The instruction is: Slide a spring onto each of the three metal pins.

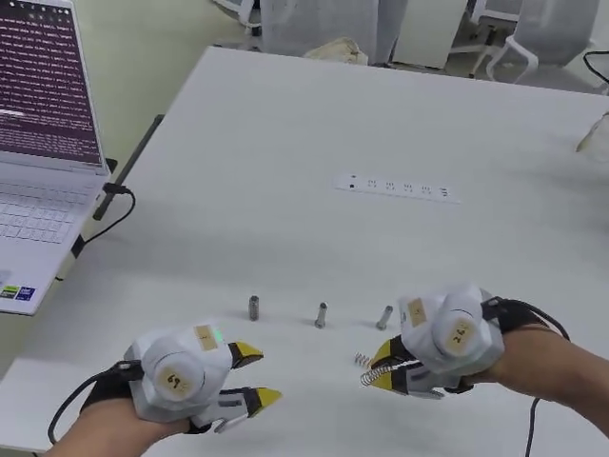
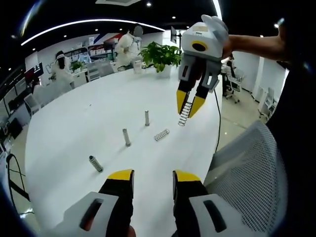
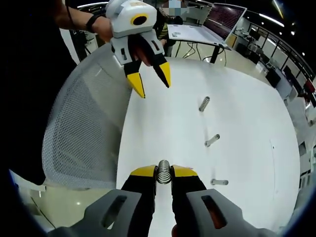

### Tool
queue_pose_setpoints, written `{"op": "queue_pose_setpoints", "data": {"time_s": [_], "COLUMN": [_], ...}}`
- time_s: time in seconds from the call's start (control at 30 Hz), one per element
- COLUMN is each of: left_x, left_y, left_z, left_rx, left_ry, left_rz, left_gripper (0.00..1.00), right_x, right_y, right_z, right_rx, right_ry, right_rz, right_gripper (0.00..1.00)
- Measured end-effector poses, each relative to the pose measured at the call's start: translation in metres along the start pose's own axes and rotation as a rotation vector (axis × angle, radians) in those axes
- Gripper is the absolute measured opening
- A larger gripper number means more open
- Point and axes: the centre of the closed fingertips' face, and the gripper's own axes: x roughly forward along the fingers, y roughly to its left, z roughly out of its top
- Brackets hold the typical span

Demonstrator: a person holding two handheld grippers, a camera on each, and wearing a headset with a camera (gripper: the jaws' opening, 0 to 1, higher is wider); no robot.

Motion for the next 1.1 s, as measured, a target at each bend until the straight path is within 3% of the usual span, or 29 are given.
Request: {"op": "queue_pose_setpoints", "data": {"time_s": [0.43, 0.6, 1.1], "left_x": [-0.028, -0.038, -0.058], "left_y": [0.023, 0.033, 0.051], "left_z": [-0.019, -0.021, -0.029], "left_rx": [-0.069, -0.094, -0.134], "left_ry": [-0.001, -0.012, -0.026], "left_rz": [0.087, 0.122, 0.178], "left_gripper": [0.32, 0.35, 0.44], "right_x": [0.002, 0.002, 0.000], "right_y": [-0.023, -0.036, -0.072], "right_z": [-0.002, -0.003, -0.005], "right_rx": [-0.024, -0.020, -0.006], "right_ry": [0.041, 0.054, 0.062], "right_rz": [0.000, -0.015, -0.031], "right_gripper": [0.08, 0.08, 0.08]}}
